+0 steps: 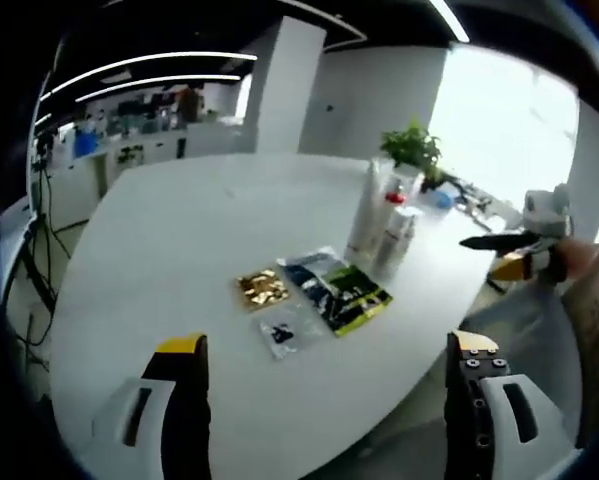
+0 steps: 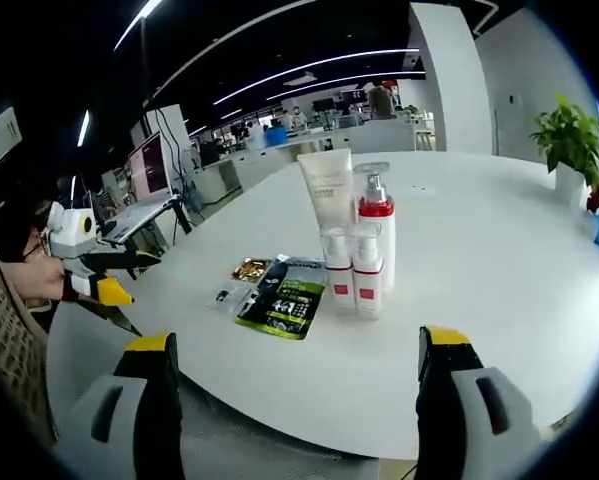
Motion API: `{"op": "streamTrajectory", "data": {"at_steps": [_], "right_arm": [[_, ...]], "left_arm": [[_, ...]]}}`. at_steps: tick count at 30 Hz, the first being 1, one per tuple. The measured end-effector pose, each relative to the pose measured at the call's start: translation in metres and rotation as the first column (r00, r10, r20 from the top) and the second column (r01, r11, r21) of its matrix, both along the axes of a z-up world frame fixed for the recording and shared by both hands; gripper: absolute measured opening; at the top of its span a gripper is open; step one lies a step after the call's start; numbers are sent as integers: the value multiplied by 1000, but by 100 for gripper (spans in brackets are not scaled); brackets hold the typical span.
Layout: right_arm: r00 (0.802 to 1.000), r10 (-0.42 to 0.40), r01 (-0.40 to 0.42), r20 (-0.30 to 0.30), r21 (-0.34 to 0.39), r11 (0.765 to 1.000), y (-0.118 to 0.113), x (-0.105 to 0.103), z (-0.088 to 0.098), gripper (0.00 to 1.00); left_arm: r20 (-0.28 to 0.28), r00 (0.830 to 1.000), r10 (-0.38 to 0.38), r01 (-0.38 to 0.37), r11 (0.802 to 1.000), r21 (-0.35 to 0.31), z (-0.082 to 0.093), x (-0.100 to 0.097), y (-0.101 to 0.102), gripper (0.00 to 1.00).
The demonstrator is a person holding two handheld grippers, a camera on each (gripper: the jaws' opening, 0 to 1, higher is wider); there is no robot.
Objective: Arrange the skincare products in the storage area until every visible bottle or jar stands upright without overlapping.
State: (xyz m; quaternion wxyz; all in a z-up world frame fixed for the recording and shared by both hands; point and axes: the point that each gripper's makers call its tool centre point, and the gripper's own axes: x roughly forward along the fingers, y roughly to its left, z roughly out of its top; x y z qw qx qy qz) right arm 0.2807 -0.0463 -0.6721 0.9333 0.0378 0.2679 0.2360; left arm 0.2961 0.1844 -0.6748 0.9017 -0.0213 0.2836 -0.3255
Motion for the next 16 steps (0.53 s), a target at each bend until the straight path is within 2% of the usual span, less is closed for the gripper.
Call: {"op": "streamTrajectory", "data": {"at_steps": [16], "right_arm": [[1000,12,-12,-10,-11,1000,1,-1,-2,100]], "left_arm": [[-8,1000,3,-3,1000,-1,-2,0,2,97]]}}
